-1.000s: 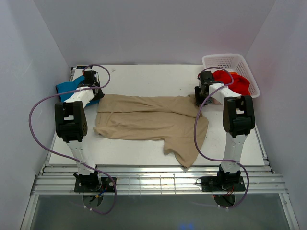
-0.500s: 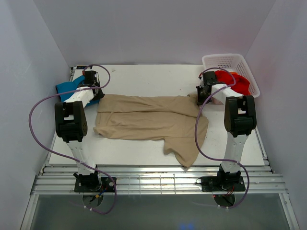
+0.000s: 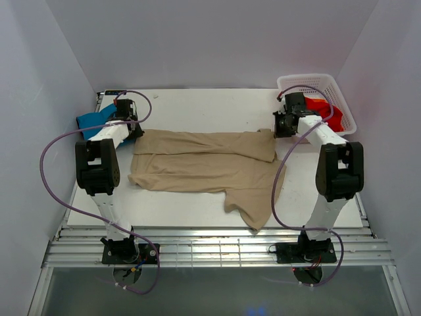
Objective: Fold and stack the t-shirts
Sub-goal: Fold the tshirt
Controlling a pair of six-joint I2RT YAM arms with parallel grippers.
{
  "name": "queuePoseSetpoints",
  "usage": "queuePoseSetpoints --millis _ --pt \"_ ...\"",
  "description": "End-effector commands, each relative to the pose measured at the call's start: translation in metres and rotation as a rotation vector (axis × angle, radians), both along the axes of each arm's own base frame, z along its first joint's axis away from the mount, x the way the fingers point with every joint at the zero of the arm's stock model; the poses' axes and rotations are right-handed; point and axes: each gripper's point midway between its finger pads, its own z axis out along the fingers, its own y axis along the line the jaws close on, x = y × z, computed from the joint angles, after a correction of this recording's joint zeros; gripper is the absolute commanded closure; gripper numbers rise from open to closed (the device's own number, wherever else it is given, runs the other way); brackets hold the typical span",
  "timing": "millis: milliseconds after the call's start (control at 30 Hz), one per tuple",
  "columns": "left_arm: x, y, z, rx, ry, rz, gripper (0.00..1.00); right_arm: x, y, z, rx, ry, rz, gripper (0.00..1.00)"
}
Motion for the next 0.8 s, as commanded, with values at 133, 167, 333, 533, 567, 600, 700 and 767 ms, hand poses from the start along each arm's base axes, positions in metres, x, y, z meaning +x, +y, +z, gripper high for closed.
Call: queuePoseSetpoints --millis 133,167,333,533,567,600,700,767 --pt "-0.001 -0.010 -0.003 -0.044 -0.007 -0.015 0.72 -0.038 0.002 0.051 0.010 -0.056 0.062 0.92" --pt "-0.002 -0.009 -0.003 -0.043 -0.009 -0.012 0.72 -0.045 0.002 0.046 0.013 -0.037 0.066 0.92" --pt "-0.005 -0.009 -0.003 -0.043 -0.005 -0.017 0.72 -0.083 0.014 0.025 0.072 0.059 0.105 0.92" --pt "-0.009 -0.012 -0.005 -0.057 0.000 -0.024 0.72 -0.128 0.025 0.002 0.078 0.183 0.131 0.92" --pt "-0.009 -0.013 -0.005 -0.058 0.000 -0.025 0.73 -0.133 0.027 0.002 0.072 0.190 0.134 0.92" --pt "-0.010 -0.014 -0.005 -0.060 0.000 -0.027 0.73 -0.139 0.028 0.000 0.066 0.200 0.135 0.92" --pt "-0.012 -0.014 -0.006 -0.060 0.003 -0.027 0.73 -0.154 0.034 0.006 0.038 0.218 0.138 0.92" --pt "-0.014 -0.013 -0.008 -0.061 0.008 -0.027 0.73 -0.165 0.040 0.009 0.029 0.233 0.141 0.92"
